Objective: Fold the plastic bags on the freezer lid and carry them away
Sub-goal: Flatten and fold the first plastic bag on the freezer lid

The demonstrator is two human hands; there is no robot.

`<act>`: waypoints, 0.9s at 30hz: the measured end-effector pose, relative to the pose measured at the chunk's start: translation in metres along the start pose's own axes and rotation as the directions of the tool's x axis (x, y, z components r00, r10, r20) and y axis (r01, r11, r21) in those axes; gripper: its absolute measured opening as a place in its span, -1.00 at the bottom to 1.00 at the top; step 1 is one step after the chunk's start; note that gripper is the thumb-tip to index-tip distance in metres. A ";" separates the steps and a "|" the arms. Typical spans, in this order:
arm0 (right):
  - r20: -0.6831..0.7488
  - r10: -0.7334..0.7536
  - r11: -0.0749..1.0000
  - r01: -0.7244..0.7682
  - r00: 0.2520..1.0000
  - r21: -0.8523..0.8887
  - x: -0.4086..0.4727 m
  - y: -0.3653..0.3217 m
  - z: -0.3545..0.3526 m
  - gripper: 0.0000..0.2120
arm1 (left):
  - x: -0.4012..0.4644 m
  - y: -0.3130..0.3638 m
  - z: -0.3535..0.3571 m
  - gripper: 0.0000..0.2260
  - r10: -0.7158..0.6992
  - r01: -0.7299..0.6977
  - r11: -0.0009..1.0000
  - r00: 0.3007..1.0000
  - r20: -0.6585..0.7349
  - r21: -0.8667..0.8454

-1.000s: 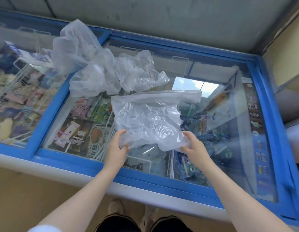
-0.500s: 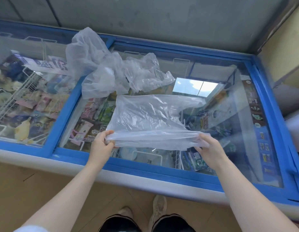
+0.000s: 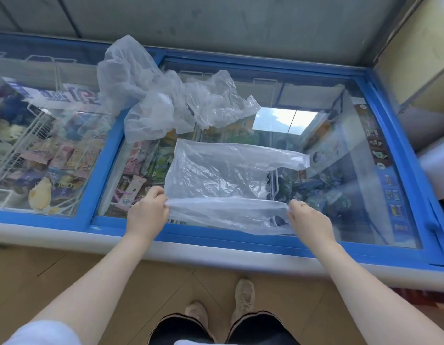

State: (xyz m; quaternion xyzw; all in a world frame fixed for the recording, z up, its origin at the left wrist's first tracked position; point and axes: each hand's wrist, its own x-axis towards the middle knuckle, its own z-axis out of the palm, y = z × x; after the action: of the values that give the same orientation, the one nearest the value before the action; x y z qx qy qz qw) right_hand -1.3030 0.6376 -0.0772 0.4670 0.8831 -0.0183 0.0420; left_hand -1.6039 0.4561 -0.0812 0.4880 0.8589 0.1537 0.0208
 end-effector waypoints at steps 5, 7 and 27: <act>0.123 0.264 0.893 -0.291 0.957 0.344 0.009 0.001 -0.004 -0.61 | -0.009 -0.030 0.006 -0.75 0.086 -0.086 0.996 0.990 0.114 -0.007; 0.242 0.287 0.876 -0.356 0.927 0.325 0.011 -0.001 -0.007 -0.56 | -0.014 -0.030 0.011 -0.69 0.154 -0.157 0.988 0.962 0.225 -0.003; 0.414 0.055 0.998 -0.064 0.908 0.008 -0.010 -0.044 0.036 -0.29 | 0.007 0.011 0.055 -0.03 0.159 -0.237 0.969 0.812 0.562 0.068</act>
State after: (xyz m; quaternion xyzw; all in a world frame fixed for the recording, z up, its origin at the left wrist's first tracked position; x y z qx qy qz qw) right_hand -1.3313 0.6021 -0.1121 0.4795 0.8393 -0.1250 0.2236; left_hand -1.5882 0.4804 -0.1302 0.5988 0.7688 -0.0508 0.2187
